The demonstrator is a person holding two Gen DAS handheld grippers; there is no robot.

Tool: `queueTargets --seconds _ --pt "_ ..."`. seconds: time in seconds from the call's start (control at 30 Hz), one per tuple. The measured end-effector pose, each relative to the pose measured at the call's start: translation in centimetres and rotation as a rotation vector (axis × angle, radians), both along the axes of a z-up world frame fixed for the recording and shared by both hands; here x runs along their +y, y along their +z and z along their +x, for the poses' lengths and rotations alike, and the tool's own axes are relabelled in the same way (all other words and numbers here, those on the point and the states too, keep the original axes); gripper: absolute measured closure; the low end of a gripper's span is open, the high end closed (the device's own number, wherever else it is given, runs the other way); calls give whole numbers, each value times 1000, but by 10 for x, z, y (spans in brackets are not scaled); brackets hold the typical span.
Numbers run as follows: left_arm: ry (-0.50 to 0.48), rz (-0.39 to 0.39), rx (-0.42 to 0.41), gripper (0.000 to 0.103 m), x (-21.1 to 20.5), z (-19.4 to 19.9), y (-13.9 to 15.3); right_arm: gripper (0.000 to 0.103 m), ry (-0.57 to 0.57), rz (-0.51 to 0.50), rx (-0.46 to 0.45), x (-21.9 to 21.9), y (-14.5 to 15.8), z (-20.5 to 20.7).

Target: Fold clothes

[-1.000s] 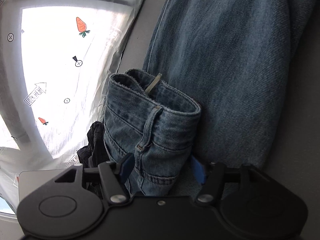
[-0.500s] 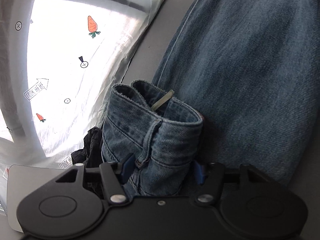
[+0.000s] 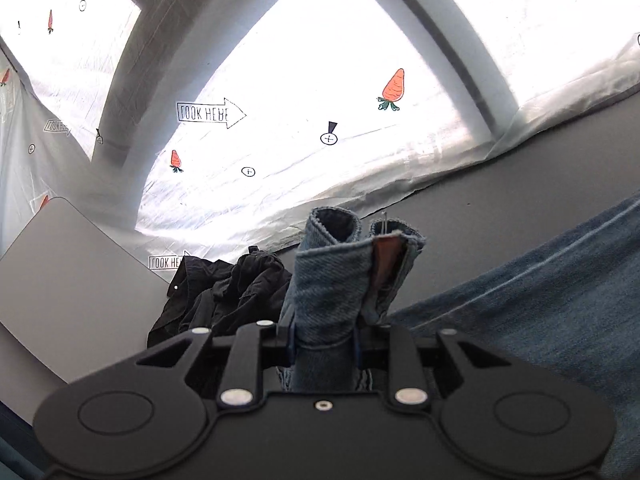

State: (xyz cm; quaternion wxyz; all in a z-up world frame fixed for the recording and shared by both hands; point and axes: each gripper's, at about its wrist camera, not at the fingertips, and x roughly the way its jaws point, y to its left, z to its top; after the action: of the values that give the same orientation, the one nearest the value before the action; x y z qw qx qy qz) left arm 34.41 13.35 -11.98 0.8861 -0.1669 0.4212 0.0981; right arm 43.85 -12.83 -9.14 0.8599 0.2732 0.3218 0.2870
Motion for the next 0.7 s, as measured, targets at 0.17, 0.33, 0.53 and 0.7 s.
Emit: queueTargets --seconds 0.17,0.33,0.53,0.7 --pt "-118 59 -87 0 -42 30 30 78 -55 24 -97 -37 31 0" --pt "-210 92 -71 0 -90 47 26 79 -216 -26 -134 -111 32 -29" --pt "-314 137 115 0 -133 46 -32 69 -329 -309 276 -171 -71 -19" --pt "-288 74 123 0 -125 40 -48 48 -395 -251 183 -180 -103 -48"
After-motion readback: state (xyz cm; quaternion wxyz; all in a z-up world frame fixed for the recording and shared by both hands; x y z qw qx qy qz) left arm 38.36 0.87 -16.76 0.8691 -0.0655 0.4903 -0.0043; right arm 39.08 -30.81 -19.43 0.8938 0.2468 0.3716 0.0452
